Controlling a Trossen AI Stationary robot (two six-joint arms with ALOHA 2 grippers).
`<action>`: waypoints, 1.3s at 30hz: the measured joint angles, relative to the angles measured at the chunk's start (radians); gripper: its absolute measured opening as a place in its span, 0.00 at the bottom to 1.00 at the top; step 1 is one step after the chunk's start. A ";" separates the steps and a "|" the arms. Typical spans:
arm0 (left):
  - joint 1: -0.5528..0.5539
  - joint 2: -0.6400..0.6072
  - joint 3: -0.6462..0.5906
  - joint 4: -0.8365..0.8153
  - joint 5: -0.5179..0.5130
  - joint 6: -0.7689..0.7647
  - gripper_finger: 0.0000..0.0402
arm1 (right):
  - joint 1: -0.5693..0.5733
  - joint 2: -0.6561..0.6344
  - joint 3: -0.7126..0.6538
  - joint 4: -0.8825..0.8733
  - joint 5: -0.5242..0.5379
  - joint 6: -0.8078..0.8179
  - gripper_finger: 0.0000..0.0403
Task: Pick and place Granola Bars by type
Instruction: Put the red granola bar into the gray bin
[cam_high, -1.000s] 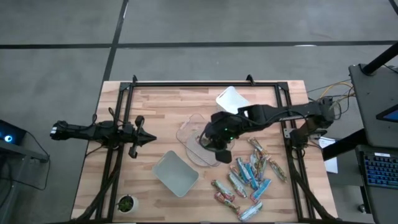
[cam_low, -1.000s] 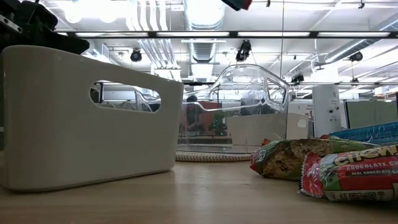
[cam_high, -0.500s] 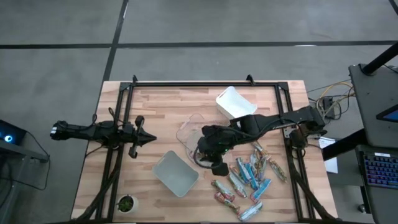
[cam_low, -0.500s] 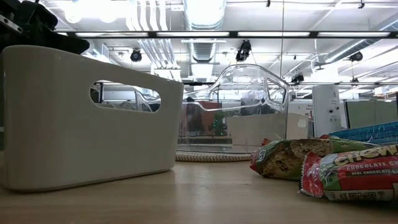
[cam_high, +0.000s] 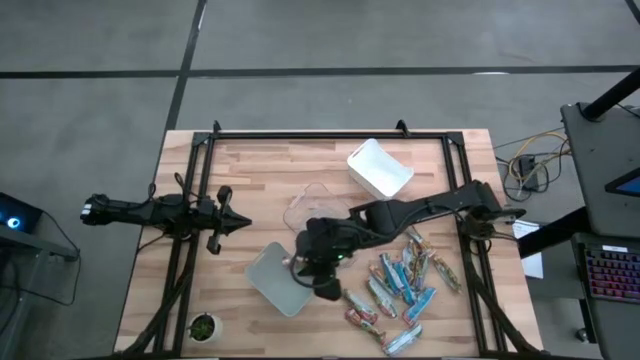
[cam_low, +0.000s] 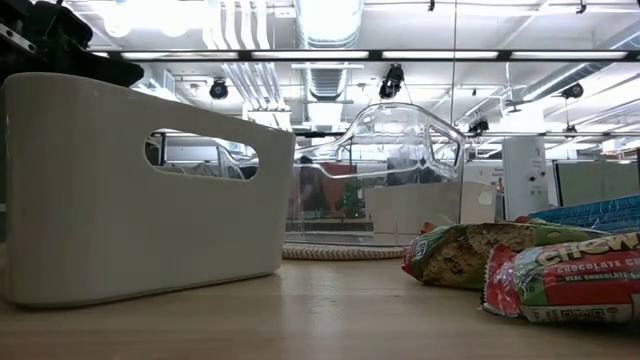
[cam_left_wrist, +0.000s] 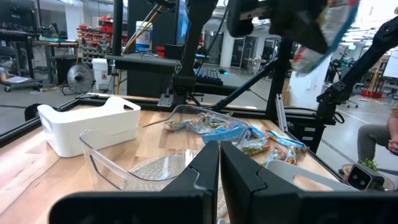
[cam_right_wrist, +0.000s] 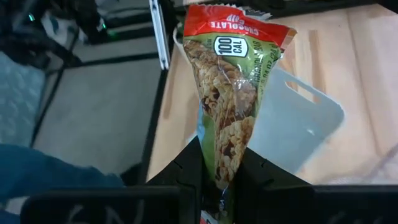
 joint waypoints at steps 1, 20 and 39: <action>0.000 0.000 0.000 0.000 0.000 0.000 0.00 | -0.002 0.016 0.018 0.005 -0.001 0.016 0.11; 0.000 0.003 0.000 0.000 0.000 0.000 0.00 | -0.018 0.172 0.164 0.009 0.002 0.145 0.11; 0.000 0.004 0.000 0.000 0.000 0.000 0.00 | -0.036 0.171 0.001 0.020 0.012 0.370 0.11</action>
